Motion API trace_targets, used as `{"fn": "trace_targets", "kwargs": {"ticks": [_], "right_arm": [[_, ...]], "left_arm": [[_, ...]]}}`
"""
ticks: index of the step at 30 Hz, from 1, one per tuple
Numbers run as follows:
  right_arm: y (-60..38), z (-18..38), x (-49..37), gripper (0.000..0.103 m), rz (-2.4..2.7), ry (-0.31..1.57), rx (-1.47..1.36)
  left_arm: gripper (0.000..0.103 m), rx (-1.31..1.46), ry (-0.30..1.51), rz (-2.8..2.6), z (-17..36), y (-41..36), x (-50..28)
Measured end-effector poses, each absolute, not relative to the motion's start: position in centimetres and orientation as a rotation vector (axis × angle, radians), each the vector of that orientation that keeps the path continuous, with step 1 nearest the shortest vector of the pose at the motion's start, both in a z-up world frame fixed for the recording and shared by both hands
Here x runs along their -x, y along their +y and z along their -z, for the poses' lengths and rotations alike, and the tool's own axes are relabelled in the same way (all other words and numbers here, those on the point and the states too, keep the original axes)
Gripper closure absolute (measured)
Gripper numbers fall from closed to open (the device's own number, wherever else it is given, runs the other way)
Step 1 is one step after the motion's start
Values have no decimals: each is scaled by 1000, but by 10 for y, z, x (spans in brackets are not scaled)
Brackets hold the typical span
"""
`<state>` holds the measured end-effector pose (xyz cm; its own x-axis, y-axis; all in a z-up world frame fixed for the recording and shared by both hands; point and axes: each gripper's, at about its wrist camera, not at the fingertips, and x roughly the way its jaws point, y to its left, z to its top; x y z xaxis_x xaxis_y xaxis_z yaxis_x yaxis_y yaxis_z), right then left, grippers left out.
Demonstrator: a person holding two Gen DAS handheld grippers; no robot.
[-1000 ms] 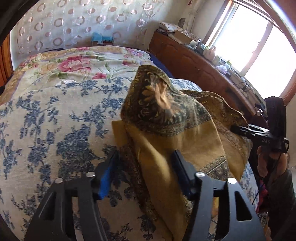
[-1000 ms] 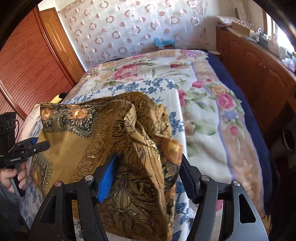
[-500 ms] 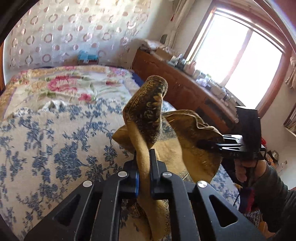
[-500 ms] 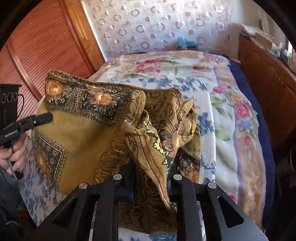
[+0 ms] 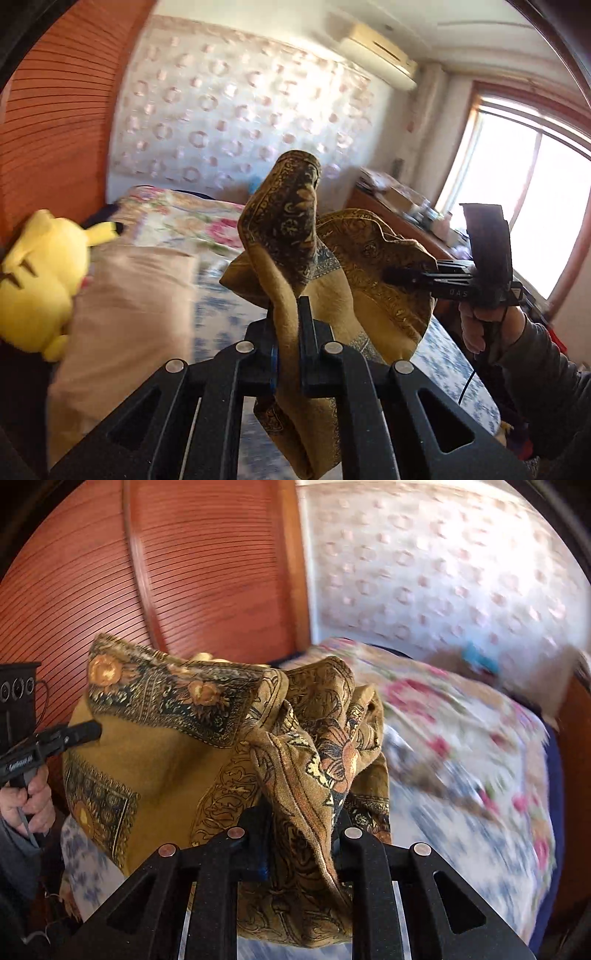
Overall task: Fold small clothes
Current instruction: 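Lift the folded shirt with both tools and carry it toward the plush toy, then lay the folded shirt beside the yellow plush toy and release both tools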
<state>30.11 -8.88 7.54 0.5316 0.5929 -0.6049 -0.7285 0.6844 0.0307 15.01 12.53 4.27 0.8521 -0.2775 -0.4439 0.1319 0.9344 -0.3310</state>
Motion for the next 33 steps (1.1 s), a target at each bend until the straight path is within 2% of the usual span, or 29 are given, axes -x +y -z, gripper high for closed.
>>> {"fn": "trace_targets", "kwargs": {"ticks": [9, 19, 22, 24, 27, 28, 29, 33], "right_arm": [[74, -83, -363, 84, -934, 586, 417], [170, -34, -441, 82, -956, 650, 542], [178, -19, -455, 71, -923, 670, 499], [176, -17, -463, 56, -873, 654, 446], [166, -22, -458, 54, -825, 596, 379], [165, -23, -450, 54, -822, 570, 364], [158, -25, -446, 54, -809, 538, 351], [136, -24, -417, 54, -768, 407, 335]], "left_arm": [[95, 388, 435, -24, -12, 217, -121], [95, 479, 561, -92, 55, 235, -128], [95, 463, 576, -126, 60, 237, -122], [95, 444, 586, -145, 62, 236, -121], [85, 408, 598, -159, 58, 234, -119], [78, 390, 594, -170, 54, 233, -116], [65, 377, 584, -178, 51, 234, -112], [37, 325, 518, -197, 35, 231, -103]]}}
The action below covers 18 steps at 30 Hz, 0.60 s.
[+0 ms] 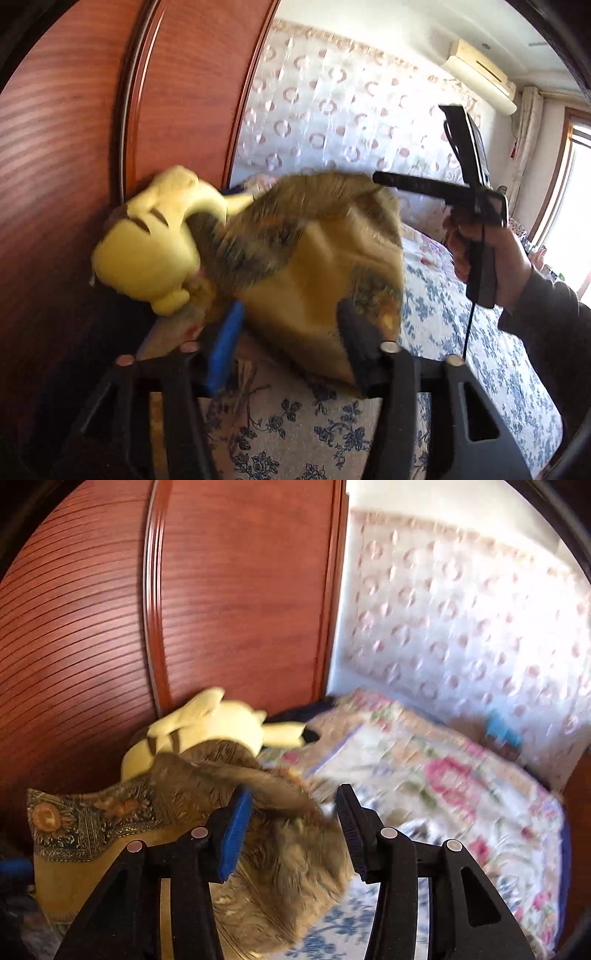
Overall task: Fold small clothes
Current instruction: 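Lay the folded shirt beside the yellow plush toy and release both tools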
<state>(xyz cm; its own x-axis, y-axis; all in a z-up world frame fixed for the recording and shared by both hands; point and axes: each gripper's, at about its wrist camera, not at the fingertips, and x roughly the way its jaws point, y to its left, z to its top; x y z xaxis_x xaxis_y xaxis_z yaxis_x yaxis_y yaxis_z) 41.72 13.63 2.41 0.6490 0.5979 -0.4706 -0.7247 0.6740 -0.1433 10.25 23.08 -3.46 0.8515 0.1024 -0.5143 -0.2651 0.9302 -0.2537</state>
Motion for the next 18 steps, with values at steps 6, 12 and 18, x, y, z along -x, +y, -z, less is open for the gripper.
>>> {"fn": "trace_targets", "kwargs": {"ticks": [6, 12, 18], "right_arm": [[130, -16, -395, 43, -806, 410, 287], [130, 18, -405, 43, -958, 559, 283], [152, 51, -433, 43, -914, 633, 309]], "left_arm": [[26, 241, 503, -199, 30, 225, -124], [26, 204, 643, -226, 61, 230, -153], [26, 194, 662, -230, 61, 225, -151]]}}
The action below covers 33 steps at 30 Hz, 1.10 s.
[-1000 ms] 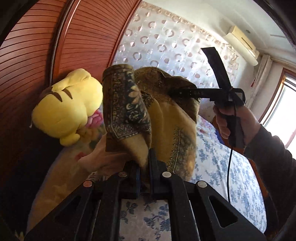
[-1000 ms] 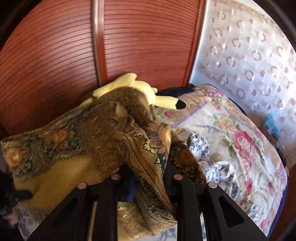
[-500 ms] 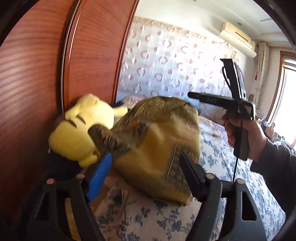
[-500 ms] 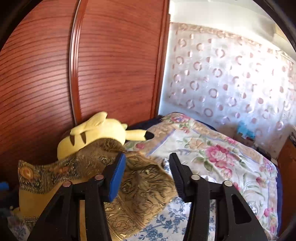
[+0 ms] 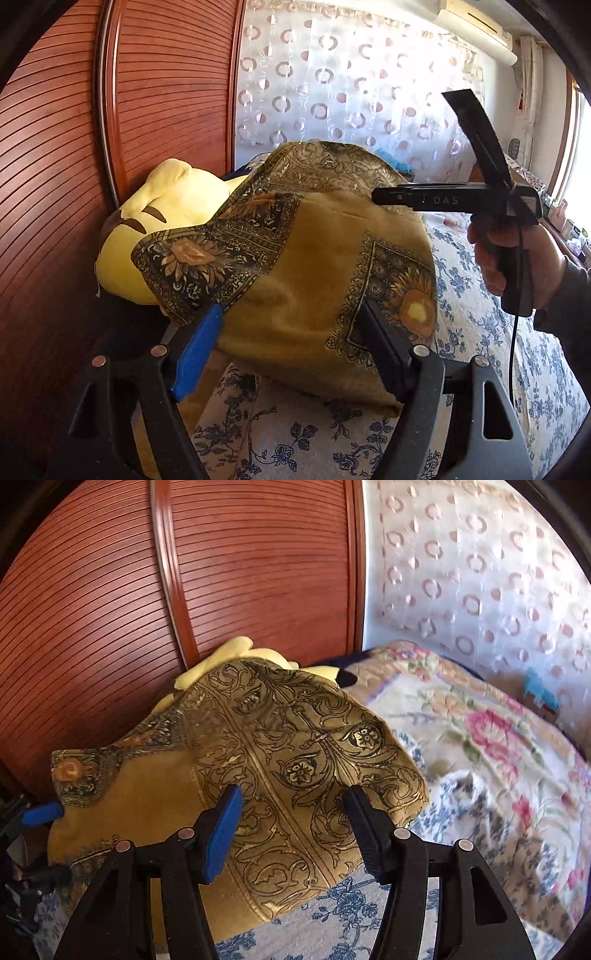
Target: Fold small clothes
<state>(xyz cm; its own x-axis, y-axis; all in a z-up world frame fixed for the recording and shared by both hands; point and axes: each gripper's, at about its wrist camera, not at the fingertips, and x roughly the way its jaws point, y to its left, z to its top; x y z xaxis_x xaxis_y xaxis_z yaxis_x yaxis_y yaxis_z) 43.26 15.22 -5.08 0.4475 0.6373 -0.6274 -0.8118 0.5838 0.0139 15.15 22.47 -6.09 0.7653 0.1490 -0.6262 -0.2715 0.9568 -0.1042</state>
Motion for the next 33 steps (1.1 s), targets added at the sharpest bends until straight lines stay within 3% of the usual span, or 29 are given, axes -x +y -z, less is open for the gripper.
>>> {"fn": "trace_targets", "kwargs": {"ticks": [6, 18, 33], "right_arm": [[126, 32, -415, 43, -877, 606, 275], [-20, 6, -270, 43, -774, 518, 182], [-173, -39, -114, 27, -498, 419, 87]], "left_arm": [[22, 163, 638, -206, 46, 210, -142], [18, 52, 551, -82, 3, 127, -112], [18, 19, 541, 97, -28, 11, -86]]}}
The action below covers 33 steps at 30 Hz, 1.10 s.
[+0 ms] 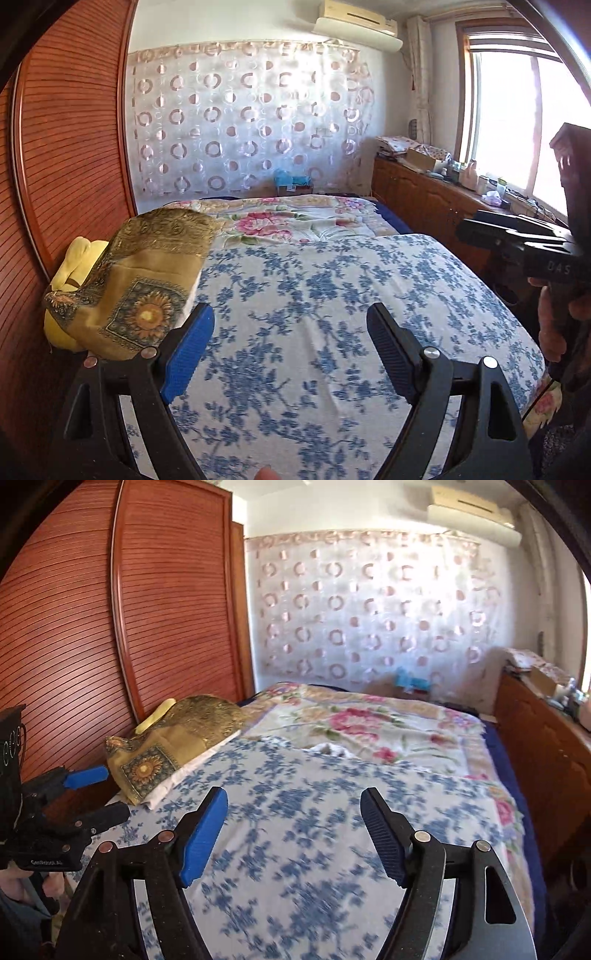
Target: Fold small clothes
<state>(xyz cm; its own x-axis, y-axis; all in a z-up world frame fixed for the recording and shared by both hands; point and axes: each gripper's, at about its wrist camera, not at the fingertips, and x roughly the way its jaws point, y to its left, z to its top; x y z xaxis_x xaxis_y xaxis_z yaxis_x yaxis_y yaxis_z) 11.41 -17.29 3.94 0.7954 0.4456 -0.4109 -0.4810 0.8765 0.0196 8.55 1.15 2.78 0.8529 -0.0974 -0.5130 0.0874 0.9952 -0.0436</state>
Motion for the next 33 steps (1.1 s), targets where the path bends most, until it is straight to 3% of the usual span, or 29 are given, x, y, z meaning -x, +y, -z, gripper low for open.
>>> {"fn": "trace_targets", "kwargs": {"ticks": [12, 33], "right_arm": [[-215, -56, -13, 26, -322, 327, 13], [-211, -38, -14, 26, -300, 304, -13]], "left_arm": [[18, 18, 475, 127, -72, -33, -63], [18, 19, 446, 78, -82, -38, -56]]}}
